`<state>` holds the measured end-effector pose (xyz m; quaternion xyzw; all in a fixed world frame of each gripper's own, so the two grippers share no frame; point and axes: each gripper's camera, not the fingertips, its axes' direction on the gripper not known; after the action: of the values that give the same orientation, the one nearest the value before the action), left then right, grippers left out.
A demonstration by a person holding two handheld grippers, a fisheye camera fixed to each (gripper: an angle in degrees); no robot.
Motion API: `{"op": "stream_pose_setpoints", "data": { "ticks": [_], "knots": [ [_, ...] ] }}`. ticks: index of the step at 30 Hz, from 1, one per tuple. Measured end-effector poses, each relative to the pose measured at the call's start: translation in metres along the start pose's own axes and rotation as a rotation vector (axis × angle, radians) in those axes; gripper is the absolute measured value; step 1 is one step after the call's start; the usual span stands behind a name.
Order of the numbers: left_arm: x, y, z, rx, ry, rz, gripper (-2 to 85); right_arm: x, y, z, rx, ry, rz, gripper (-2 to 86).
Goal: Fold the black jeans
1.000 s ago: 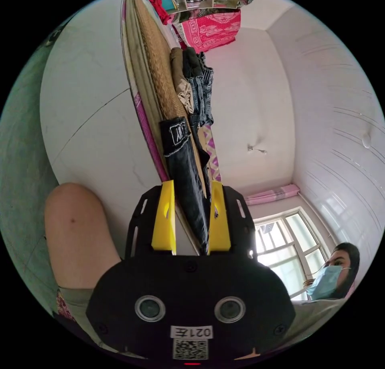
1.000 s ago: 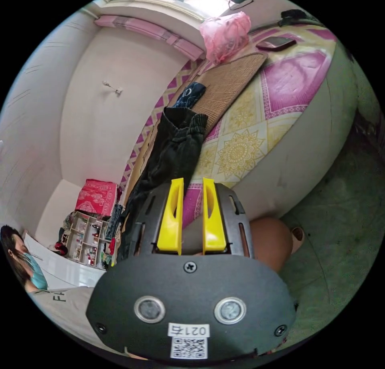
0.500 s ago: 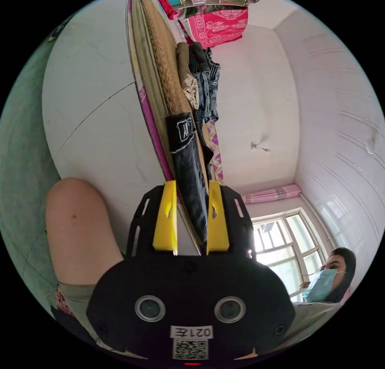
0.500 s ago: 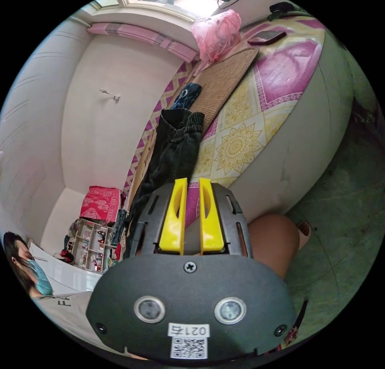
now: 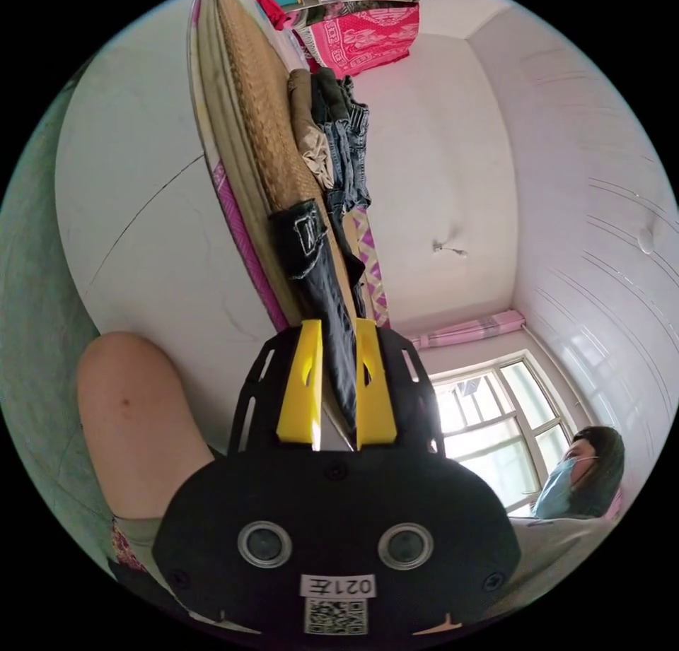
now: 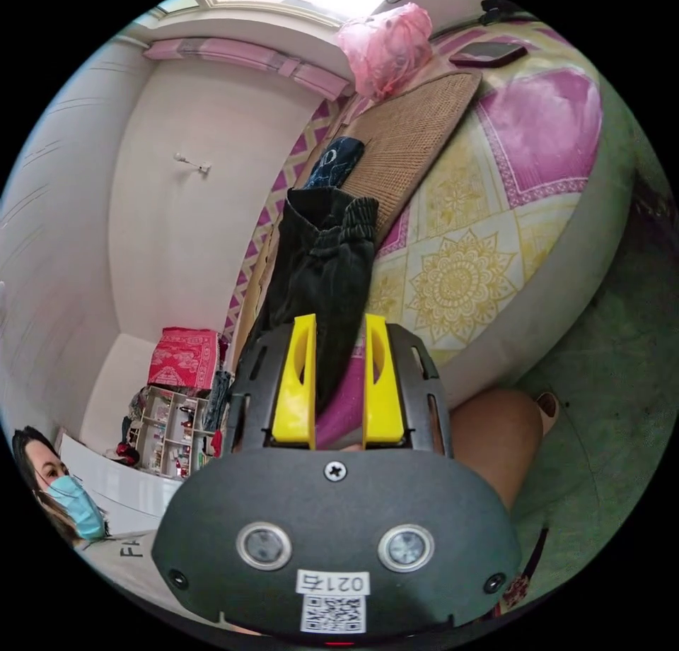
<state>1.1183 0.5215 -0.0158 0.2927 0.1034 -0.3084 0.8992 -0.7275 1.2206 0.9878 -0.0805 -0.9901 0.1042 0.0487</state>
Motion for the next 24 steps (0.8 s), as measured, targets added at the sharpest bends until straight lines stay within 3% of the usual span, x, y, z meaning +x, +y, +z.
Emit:
{"op": "stream_pose_setpoints", "data": {
  "ticks": [6, 14, 20, 24],
  "knots": [
    [0.011, -0.030, 0.025, -0.039, -0.052, 0.077, 0.3, -0.003, -0.030, 0.058, -0.046, 0.008, -0.011, 4.6],
    [0.050, -0.069, 0.056, -0.131, -0.047, 0.179, -0.9, -0.015, -0.025, 0.066, -0.052, -0.210, -0.023, 0.8],
    [0.125, -0.160, 0.126, -0.209, -0.050, 0.290, -0.9, -0.052, -0.072, 0.108, -0.046, -0.451, 0.014, 0.5],
    [0.171, -0.255, 0.216, -0.283, -0.145, 0.321, -0.9, -0.100, -0.125, 0.156, -0.054, -0.438, -0.020, 0.5]
  ]
}}
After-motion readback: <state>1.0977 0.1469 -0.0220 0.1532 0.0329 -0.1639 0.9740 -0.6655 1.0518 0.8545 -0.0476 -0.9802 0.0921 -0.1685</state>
